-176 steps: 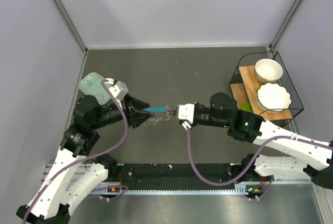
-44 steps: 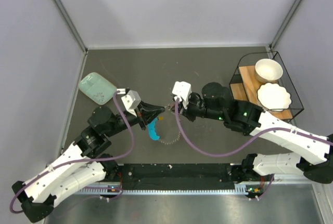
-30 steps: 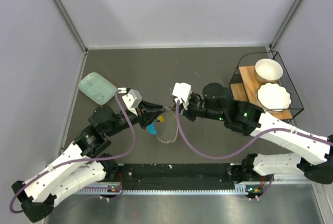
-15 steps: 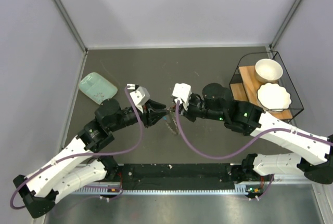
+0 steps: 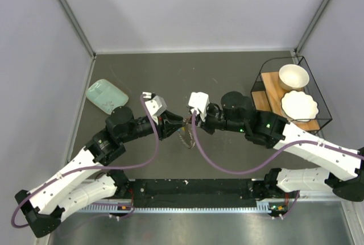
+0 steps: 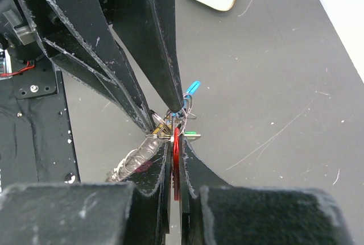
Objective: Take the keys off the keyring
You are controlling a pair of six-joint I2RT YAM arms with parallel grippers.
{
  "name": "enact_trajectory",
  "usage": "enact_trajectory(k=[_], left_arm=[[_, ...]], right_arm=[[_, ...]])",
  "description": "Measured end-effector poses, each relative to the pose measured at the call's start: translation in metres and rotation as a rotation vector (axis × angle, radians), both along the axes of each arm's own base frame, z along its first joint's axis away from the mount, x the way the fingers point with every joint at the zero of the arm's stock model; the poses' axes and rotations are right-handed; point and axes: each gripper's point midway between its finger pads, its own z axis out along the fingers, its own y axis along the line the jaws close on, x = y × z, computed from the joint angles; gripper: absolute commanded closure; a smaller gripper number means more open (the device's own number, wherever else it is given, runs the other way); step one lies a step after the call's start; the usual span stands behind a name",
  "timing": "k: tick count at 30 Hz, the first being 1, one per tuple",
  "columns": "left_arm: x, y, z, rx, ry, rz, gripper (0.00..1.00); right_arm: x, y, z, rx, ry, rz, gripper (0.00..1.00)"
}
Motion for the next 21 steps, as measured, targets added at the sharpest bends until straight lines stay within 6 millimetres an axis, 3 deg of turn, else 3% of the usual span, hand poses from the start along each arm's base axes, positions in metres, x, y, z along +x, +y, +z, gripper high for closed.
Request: enact_trajectory(k=[7,12,21], left_arm=[[-0.007,-0.004,-0.001,0.005,-0.005,-0.051,0.67],[-0.008,-0.005,-0.003,0.013,-0.008,-0.065,0.62],[-0.021,0.009,0.003,0.026,-0.072,-0.078,0.58]], right_arm=[[-0.001,0.000,-0.002,-0.003,0.004,0.006,1.00],[-0.001,0.000,-0.002,-0.003,0.003,0.002,1.00],[-0.010,-0.007,0.005,0.033,-0.006,0.031,1.00]])
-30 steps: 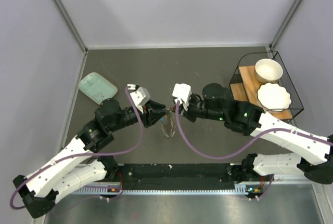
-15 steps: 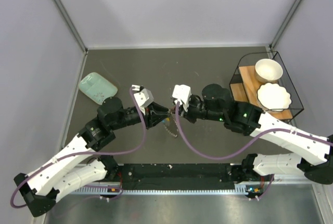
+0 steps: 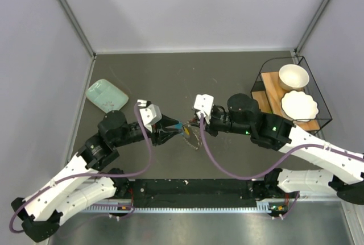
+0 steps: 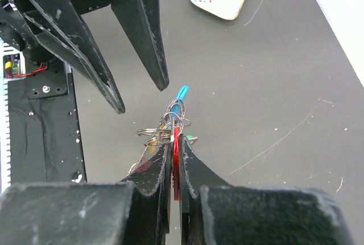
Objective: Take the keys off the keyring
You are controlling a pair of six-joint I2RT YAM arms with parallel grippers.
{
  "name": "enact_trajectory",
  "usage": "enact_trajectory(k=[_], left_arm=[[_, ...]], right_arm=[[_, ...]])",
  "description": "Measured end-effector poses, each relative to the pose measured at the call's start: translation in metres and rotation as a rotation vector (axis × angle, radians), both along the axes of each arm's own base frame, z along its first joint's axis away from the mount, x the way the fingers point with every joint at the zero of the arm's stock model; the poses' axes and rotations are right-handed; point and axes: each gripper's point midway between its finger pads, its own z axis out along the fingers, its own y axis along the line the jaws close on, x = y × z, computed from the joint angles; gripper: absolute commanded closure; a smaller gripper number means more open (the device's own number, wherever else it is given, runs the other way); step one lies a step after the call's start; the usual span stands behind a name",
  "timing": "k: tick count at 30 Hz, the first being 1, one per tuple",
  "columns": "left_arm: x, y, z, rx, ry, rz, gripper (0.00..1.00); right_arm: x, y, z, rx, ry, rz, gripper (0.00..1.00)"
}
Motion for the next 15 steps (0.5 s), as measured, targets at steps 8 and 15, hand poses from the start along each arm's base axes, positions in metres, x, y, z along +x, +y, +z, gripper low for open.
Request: enact_trajectory(k=[8,15], left_arm=[[-0.011,0.005,0.008,-0.012,-0.048,-0.036,0.59],[-0.014,-0.002,0.002,-0.004,-0.010,-0.077,0.60]], right_arm=[[-0.002,0.002,0.001,0.013,0.002,0.012,1.00],[-0.003,0.003,0.002,0.024,0.013,0.014,1.00]])
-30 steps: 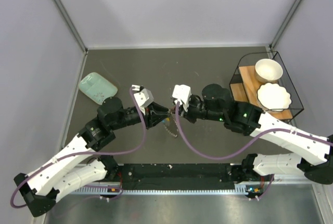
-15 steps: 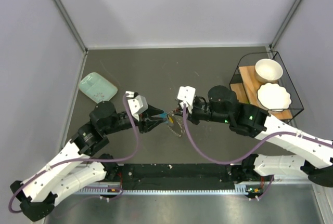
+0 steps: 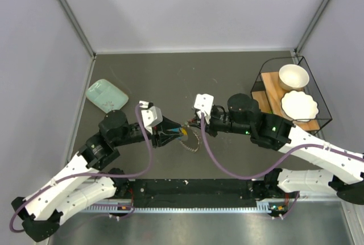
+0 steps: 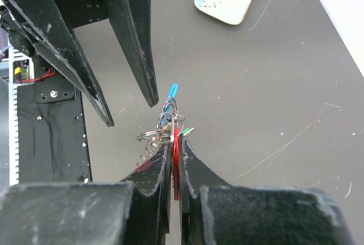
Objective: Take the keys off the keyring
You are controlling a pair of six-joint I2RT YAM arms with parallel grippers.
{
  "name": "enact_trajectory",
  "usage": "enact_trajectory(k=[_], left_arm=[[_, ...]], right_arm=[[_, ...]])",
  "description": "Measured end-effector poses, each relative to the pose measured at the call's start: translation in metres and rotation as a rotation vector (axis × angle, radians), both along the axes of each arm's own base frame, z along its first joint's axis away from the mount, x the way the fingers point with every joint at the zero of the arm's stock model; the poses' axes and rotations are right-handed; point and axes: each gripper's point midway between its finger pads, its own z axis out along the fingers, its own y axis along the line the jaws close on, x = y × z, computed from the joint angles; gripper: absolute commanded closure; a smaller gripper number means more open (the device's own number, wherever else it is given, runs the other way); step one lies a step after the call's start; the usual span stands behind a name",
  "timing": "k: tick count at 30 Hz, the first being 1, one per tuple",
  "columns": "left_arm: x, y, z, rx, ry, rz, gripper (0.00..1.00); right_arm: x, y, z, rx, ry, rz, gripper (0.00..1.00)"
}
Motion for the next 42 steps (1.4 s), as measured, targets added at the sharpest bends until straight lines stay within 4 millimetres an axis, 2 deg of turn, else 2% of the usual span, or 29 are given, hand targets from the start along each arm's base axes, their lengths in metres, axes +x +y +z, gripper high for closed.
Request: enact_trajectory(k=[5,16,28,35,42], left_arm=[[0.000,-0.004,-0.005,0.012,0.025,-0.013,0.62],[0.002,-0.002,0.010,-0.043,-0.008,0.007,0.61],[-0.001,0.009,0.018,-0.071,-0.069,0.037,0.63],[-0.002,0.017,0.023,-0.078,-0.115,0.061,0.64],[-0.003,0.019,0.021,-0.067,-0.113,0.063,0.67]], right_arm=[[-0.001,0.000,0.000,0.004,0.010,-0.002,1.00],[-0.007,0.007,0.004,0.052,0.095,-0.001,1.00],[-0.009,0.026,0.006,0.106,0.290,-0.028,1.00],[-0.005,0.027,0.001,0.111,0.356,-0.057,1.00],[-0.006,0.028,0.001,0.117,0.377,-0.065,1.00]])
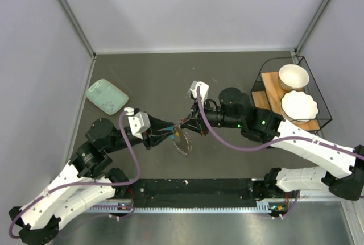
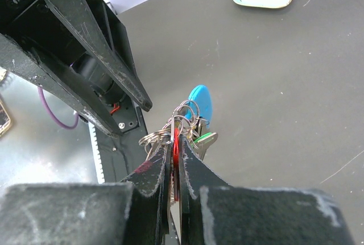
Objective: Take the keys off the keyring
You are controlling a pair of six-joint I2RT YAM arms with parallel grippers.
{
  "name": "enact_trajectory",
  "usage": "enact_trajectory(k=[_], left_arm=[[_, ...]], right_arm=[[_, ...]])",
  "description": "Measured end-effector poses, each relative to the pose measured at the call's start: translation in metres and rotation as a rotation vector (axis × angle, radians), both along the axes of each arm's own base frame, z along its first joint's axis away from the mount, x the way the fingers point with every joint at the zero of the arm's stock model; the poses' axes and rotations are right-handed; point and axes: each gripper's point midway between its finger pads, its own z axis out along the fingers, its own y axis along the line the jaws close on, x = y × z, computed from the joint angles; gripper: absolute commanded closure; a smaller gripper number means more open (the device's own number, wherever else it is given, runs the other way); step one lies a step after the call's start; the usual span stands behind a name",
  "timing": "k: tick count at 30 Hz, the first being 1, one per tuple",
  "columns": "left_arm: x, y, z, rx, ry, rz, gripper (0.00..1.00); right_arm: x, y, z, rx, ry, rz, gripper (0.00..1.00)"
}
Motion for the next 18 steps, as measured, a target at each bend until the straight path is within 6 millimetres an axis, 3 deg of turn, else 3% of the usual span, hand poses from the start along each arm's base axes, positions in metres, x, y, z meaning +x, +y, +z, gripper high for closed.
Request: enact_trajectory(k=[18], left_arm=[[0.005,-0.014,-0.014,0.035,0.045,-0.041,0.74]], right_arm=[[0.001,0.000,0.000,-0.001,0.003,-0.003,1.00]])
